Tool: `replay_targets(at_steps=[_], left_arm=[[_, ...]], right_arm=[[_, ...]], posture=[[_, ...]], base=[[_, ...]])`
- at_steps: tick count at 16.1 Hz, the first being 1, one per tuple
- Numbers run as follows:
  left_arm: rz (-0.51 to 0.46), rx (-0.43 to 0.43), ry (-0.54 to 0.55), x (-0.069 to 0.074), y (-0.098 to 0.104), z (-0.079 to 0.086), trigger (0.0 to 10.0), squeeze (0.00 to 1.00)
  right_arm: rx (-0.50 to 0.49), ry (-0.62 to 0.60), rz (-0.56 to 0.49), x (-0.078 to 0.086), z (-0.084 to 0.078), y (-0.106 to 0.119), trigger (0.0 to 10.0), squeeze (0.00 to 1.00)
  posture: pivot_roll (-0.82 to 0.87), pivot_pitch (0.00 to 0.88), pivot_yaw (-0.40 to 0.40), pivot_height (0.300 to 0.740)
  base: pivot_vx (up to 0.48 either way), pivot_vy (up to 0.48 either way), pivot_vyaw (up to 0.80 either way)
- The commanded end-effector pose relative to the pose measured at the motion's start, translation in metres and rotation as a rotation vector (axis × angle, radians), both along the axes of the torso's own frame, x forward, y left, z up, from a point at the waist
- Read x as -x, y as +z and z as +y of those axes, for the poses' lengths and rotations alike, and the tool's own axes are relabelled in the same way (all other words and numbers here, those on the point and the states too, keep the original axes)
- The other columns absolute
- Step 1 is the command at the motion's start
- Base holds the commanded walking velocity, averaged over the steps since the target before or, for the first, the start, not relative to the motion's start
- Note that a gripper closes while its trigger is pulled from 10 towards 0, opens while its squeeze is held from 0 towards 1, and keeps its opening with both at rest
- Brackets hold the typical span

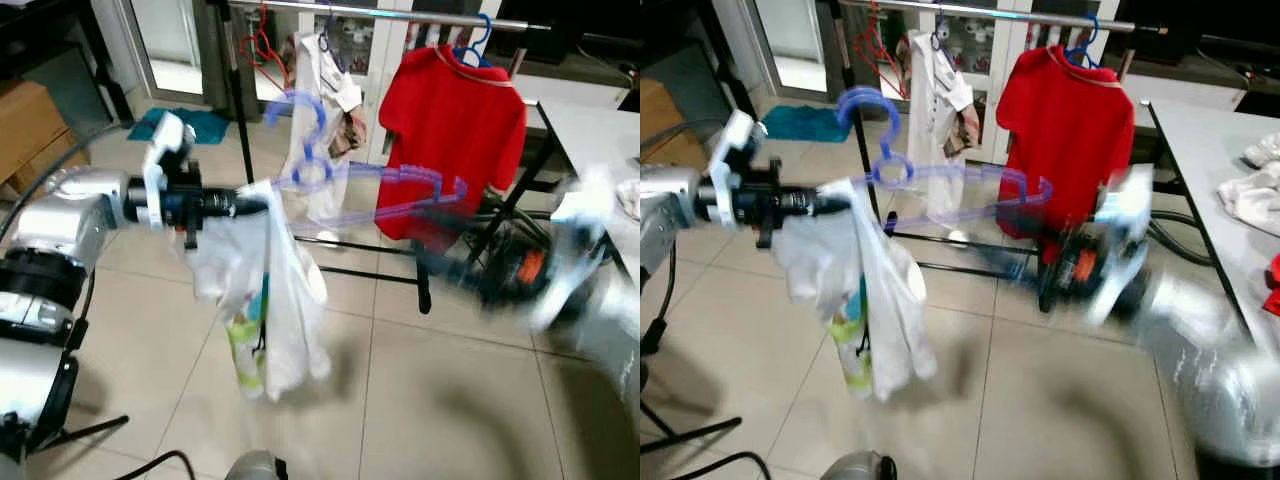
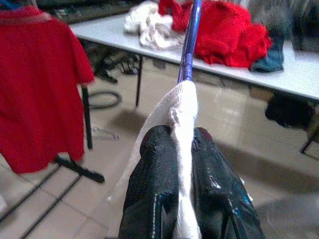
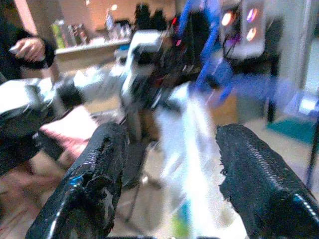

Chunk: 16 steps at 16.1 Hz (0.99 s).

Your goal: Hang hanger

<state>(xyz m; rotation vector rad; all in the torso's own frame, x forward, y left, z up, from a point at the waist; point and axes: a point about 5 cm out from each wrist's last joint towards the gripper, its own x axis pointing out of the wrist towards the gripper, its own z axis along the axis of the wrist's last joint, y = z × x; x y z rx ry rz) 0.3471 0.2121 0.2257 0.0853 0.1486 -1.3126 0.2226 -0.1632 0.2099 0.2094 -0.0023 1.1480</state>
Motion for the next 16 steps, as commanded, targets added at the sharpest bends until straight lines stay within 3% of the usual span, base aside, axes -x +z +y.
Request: replay_targets(at_steps=[1,4,5,8,12,15,16], left_arm=[[-0.074,0.045,-0.008,-0.003,0.021,-0.001,0.0,0.00],[-0.073,0.070,-0.083,0.000,0.032,-0.005,0.0,0.00],[-0.042,0.096,-0.175,0.005,0.036,-0.012,0.0,0.00],[-0.017,0.103,-0.283,0.012,0.045,-0.021,0.0,0.00],[-0.013,0.099,-0.302,0.015,0.052,-0.022,0.0,0.00],[0.004,0.101,-0.331,0.022,0.059,-0.023,0.0,0.00],[0.004,0.104,-0.335,0.022,0.060,-0.023,0.0,0.00]], right_arm=[[0.051,0.022,0.010,0.006,0.004,-0.003,10.0,1.00],[0.156,-0.025,0.123,0.009,0.004,-0.036,10.0,1.00],[0.196,-0.142,0.167,-0.004,0.006,-0.058,10.0,1.00],[0.203,-0.297,0.216,-0.029,0.016,-0.083,10.0,1.00],[0.120,-0.346,0.239,-0.038,0.021,-0.085,10.0,1.00],[-0.036,-0.267,0.225,-0.037,0.028,-0.076,10.0,1.00],[-0.047,-0.244,0.222,-0.035,0.030,-0.074,10.0,1.00]], posture=[[0.02,0.000,0.042,0.740],[0.03,0.000,0.037,0.740],[0.03,0.000,0.036,0.740],[0.01,0.000,0.045,0.740],[0.02,0.000,0.046,0.740],[0.02,0.000,0.047,0.740],[0.02,0.000,0.048,0.740]], base=[[0.000,0.000,0.00],[0.000,0.000,0.00],[0.000,0.000,0.00],[0.000,0.000,0.00],[0.000,0.000,0.00],[0.000,0.000,0.00],[0.000,0.000,0.00]])
